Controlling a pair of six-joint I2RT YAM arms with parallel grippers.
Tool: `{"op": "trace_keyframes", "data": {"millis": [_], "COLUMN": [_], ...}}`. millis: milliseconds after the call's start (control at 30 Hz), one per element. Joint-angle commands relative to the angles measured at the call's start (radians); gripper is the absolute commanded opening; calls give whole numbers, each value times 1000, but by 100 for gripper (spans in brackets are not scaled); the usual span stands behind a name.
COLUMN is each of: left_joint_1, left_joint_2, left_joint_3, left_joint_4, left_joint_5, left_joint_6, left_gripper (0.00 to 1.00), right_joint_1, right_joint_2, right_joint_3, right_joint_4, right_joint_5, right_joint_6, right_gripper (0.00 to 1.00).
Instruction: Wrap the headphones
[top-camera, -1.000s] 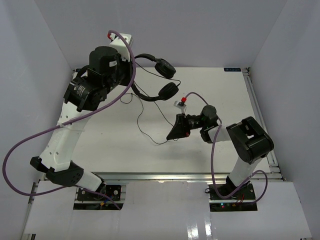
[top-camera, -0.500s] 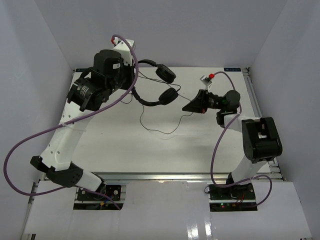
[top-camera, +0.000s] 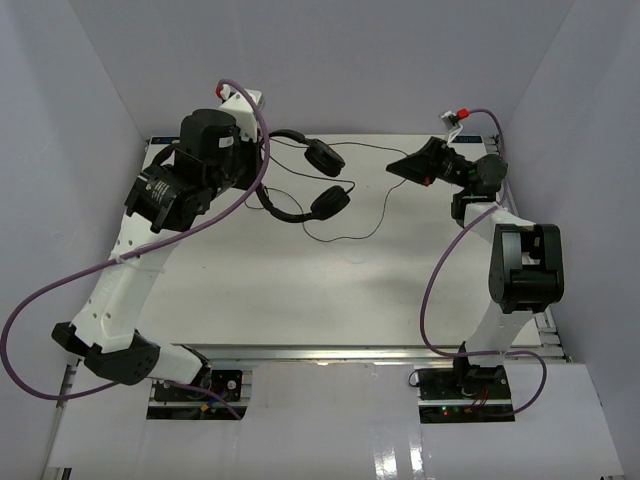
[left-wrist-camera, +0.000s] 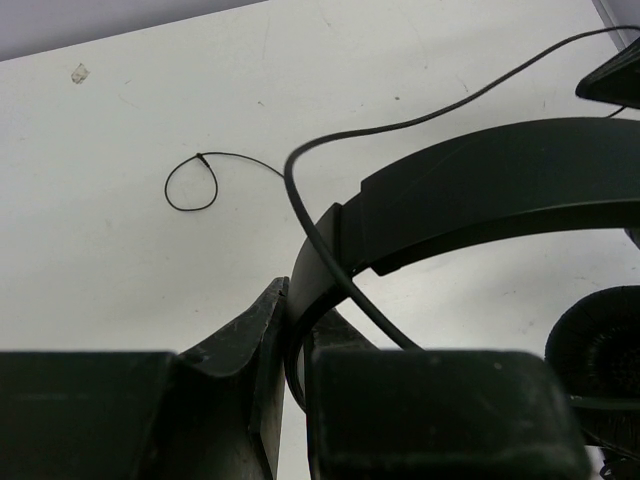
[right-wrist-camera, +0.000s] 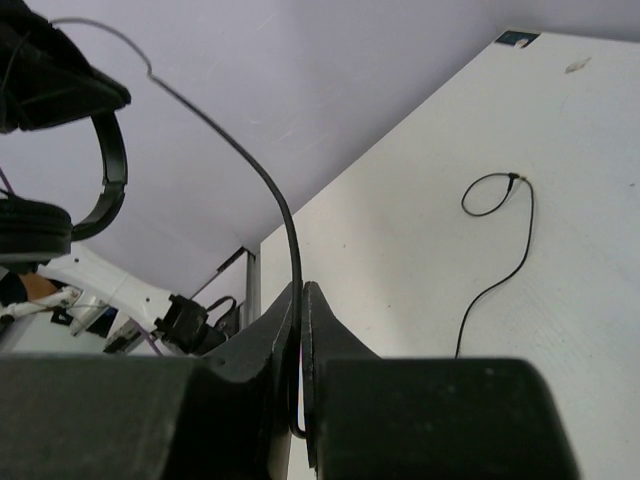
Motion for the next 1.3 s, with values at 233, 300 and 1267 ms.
{"op": "trace_keyframes", "data": {"millis": [233, 300, 1267], "left_joint_1": [10, 11, 36], "left_joint_2": [-47, -45, 95], "left_joint_3": [-14, -12, 146], "left_joint_4": [24, 24, 53], "left_joint_5": [10, 10, -240], "left_joint_6": [-16, -16, 53], "left_gripper": [0, 0, 0], "right_joint_1": [-93, -96, 162], "right_joint_2": [6, 6, -181], "right_joint_3": [70, 66, -331], "right_joint_4": [573, 573, 574], "right_joint_5": [78, 87, -186], "right_joint_6": [21, 20, -128], "right_gripper": [8, 8, 8]}}
